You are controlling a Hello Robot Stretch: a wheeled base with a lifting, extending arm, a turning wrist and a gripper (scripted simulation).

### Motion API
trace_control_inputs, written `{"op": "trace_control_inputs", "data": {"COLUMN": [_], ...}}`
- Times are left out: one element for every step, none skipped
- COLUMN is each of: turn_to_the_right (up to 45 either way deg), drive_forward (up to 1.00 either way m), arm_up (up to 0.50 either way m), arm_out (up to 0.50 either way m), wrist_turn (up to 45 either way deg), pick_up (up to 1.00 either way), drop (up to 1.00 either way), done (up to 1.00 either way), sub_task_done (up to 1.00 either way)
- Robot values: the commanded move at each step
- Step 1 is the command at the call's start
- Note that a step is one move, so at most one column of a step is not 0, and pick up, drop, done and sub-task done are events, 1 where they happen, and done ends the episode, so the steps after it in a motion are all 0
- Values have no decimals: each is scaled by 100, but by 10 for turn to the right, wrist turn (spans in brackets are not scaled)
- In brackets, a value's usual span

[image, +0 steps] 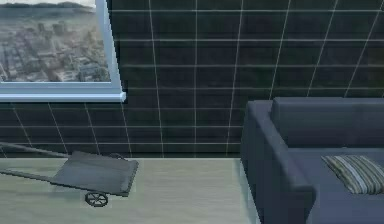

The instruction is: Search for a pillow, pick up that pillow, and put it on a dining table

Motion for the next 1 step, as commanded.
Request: {"op": "trace_control_inputs", "data": {"turn_to_the_right": [30], "drive_forward": [0], "arm_up": [0], "arm_out": [0], "wrist_turn": [0], "pick_up": [0], "drop": [0], "done": [0], "sub_task_done": [0]}}
